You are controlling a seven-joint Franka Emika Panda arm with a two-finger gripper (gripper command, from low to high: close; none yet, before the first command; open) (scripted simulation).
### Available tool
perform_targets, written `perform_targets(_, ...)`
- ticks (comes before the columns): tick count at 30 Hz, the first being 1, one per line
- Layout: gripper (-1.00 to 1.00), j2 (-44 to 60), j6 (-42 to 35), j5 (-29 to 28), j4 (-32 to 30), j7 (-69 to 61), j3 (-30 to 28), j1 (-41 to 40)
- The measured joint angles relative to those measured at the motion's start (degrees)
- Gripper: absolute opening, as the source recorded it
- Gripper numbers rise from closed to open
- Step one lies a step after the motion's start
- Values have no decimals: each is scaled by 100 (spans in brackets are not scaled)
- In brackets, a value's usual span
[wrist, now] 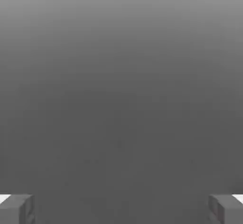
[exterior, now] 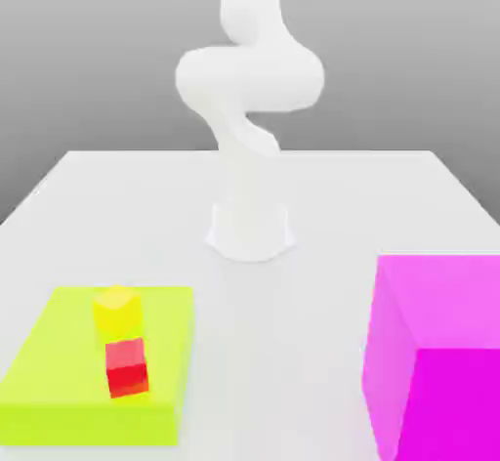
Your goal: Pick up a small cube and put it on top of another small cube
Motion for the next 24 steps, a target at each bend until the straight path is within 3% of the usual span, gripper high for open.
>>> perform_targets(14, 0, 1869, 704, 314, -260, -3509, -398, 1997)
perform_targets(24, 0, 3340, 1310, 835, -573, -6139, -335, 3142)
